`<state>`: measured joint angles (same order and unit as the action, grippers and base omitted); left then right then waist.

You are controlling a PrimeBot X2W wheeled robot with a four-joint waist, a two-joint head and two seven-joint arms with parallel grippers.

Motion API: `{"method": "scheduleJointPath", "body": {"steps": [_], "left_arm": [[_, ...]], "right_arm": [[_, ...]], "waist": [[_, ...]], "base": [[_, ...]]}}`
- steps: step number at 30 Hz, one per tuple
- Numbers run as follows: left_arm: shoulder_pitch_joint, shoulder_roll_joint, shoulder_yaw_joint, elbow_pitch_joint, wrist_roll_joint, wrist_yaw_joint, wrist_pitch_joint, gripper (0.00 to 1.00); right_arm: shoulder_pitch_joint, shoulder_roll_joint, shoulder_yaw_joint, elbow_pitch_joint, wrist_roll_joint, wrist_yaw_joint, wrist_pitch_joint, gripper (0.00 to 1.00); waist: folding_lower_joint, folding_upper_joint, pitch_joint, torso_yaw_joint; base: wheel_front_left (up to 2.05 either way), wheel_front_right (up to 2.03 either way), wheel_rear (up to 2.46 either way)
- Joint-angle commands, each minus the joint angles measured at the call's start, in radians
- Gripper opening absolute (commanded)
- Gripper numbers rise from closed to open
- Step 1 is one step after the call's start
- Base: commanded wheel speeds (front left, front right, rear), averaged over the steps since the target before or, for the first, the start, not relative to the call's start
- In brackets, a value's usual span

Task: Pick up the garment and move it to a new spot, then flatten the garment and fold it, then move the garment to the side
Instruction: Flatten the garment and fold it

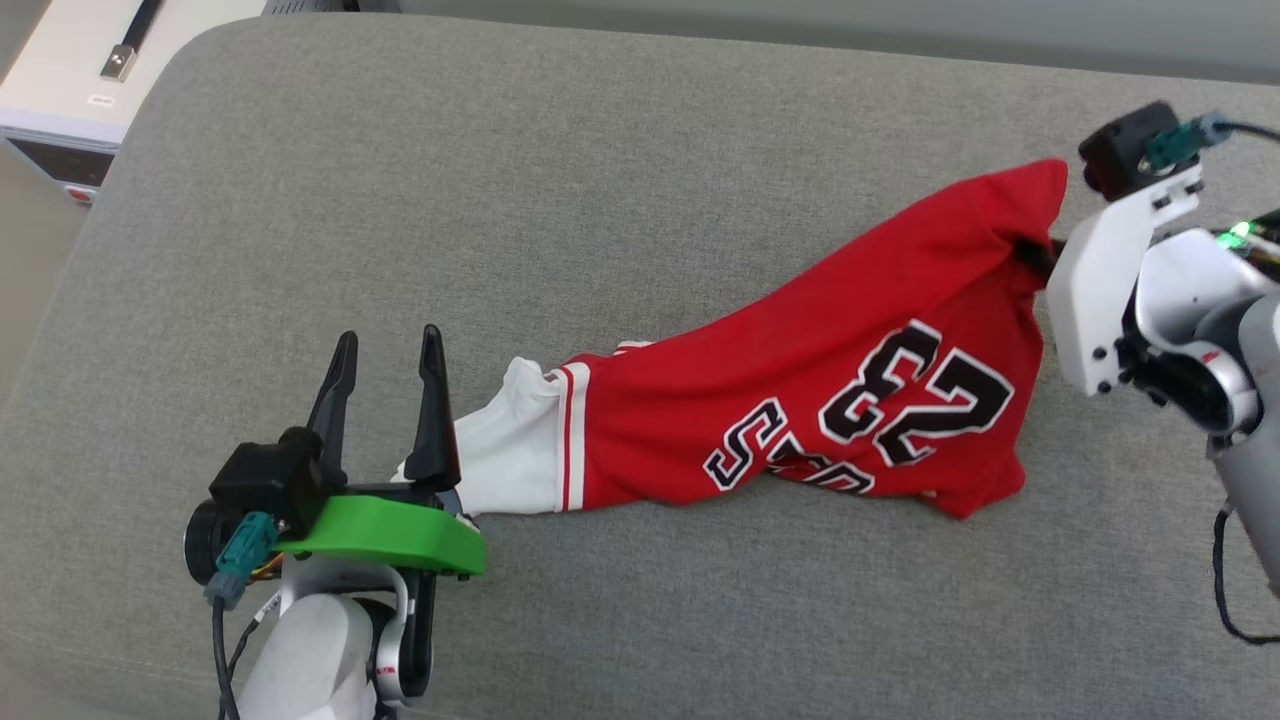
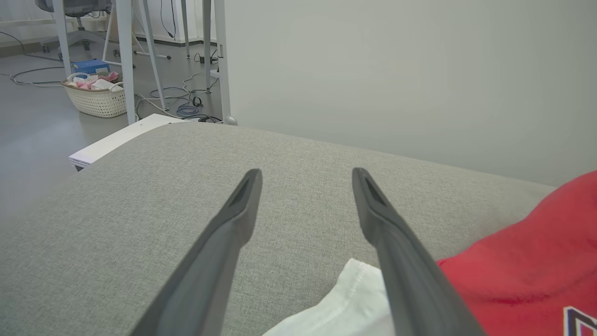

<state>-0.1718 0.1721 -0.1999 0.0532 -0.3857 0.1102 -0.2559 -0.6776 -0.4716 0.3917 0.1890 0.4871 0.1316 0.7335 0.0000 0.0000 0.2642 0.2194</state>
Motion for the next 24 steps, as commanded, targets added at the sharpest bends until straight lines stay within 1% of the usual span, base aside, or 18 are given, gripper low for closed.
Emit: {"method": "scheduleJointPath", "body": {"steps": [1,7,12,17,23,24], "left_arm": [[-0.007,-0.008,0.002,0.001,0.016,-0.008,-0.006,1.00],[-0.042,-0.031,0.006,0.000,0.030,-0.025,-0.006,1.00],[-0.077,-0.053,0.006,0.008,0.046,-0.047,-0.006,1.00],[-0.097,-0.071,0.015,0.021,0.061,-0.065,-0.006,1.00],[-0.107,-0.090,0.022,0.043,0.074,-0.087,-0.006,1.00],[-0.107,-0.092,0.024,0.047,0.076,-0.091,-0.006,1.00]], "right_arm": [[-0.039,-0.007,-0.004,0.013,-0.006,-0.001,-0.004,0.00],[-0.209,-0.029,-0.012,0.081,-0.018,-0.001,-0.028,0.00],[-0.330,-0.032,-0.011,0.165,-0.025,-0.001,-0.078,0.00],[-0.358,-0.018,0.037,0.258,-0.022,-0.001,-0.130,0.00],[-0.321,0.007,0.086,0.370,0.011,-0.001,-0.211,0.00],[-0.312,0.010,0.092,0.386,0.015,-0.001,-0.235,0.19]], "waist": [[0.0000,0.0000,0.014,0.002],[0.0000,0.0000,0.087,0.013],[0.0000,0.0000,0.147,0.022],[0.0000,0.0000,0.171,0.026],[0.0000,0.0000,0.166,0.031],[0.0000,0.0000,0.162,0.032]], "base": [[0.00,0.00,0.00],[0.00,0.00,0.00],[0.00,0.00,0.00],[0.00,0.00,0.00],[0.00,0.00,0.00],[0.00,0.00,0.00]]}}
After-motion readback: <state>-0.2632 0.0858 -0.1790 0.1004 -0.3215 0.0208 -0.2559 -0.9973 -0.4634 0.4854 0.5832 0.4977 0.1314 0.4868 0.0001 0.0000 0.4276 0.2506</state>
